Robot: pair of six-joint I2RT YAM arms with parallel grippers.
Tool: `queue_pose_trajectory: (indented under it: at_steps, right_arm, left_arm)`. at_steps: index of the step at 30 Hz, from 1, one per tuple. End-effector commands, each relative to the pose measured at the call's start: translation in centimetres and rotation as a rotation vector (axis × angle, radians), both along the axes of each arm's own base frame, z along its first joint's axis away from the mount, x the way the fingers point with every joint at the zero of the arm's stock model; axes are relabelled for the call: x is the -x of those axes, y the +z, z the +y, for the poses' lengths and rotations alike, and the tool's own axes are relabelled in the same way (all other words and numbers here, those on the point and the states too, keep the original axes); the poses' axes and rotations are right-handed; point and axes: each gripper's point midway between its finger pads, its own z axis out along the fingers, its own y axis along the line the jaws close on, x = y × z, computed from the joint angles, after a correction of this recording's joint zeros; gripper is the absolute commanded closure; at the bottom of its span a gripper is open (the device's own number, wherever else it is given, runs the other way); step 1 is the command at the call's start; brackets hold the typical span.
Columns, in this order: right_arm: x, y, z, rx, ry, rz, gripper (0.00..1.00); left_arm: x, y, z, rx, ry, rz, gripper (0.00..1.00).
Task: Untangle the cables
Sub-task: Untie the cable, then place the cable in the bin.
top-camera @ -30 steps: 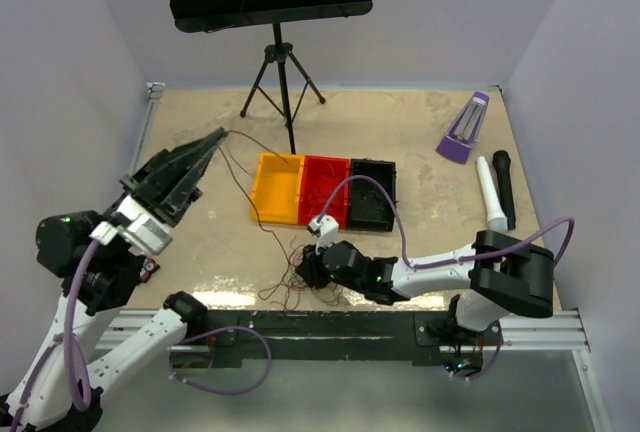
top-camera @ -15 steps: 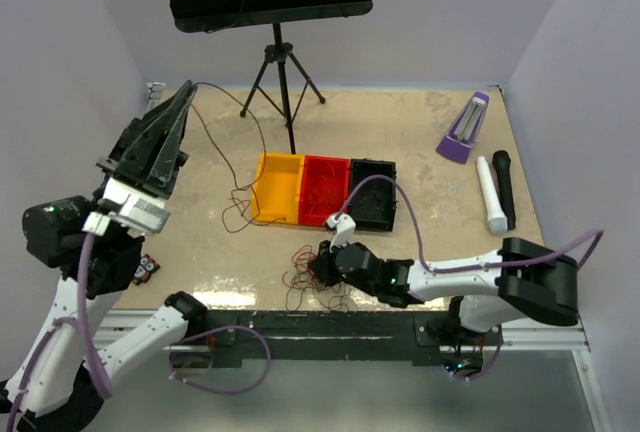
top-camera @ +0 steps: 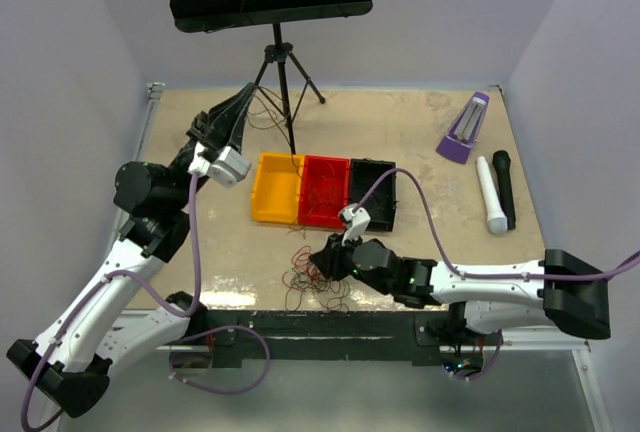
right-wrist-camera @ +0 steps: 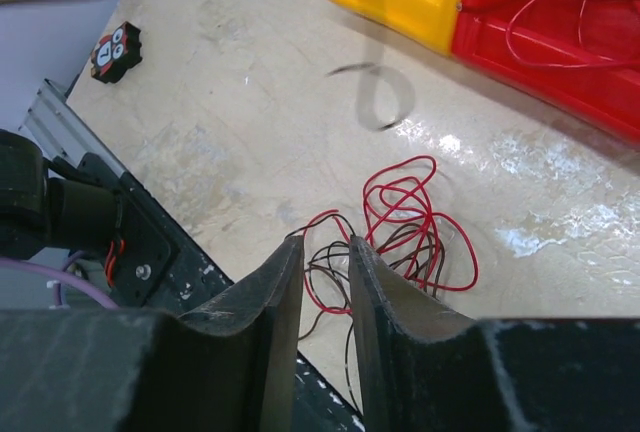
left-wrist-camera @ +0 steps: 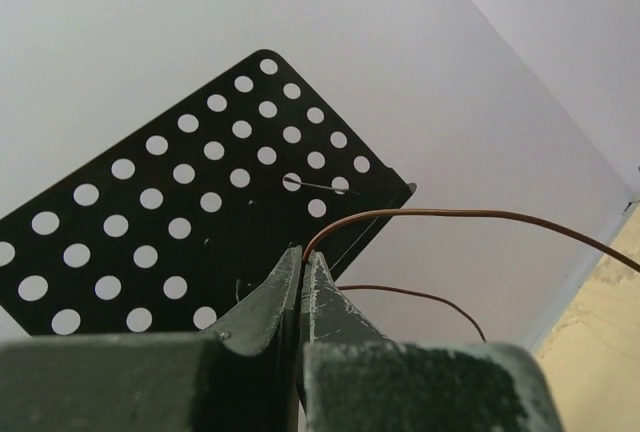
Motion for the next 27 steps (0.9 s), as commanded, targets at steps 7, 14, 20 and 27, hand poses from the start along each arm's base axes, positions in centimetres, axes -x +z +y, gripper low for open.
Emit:
queue_pose_trajectory:
  at_steps: [7,14,20,27]
  right_arm:
    - [-0.8,3.2,-1.1,-0.039,-0.069,-0.03,0.66]
    - [-1.2,4.7,-1.3,-0.05,-0.097,-0.041,0.67]
    - [-1.3,4.9,-1.2,-0.045,-0.095,-0.045,0.68]
    - [-1.3,5.1,-1.0,-0.057,-0.09,-0.045,0.68]
  left_arm:
    - [-1.9,1.3,0.3,0.034,0.079,-0.115,1.0]
    - [-4.7,2.4,1.8,0.09,0.174,-0.112,1.0]
    - [-6.7,2.3,3.4,0.104,0.245,-0.104,1.0]
    - [-7.8,-0.5,2.4,0.064,0.205,-0.061,1.0]
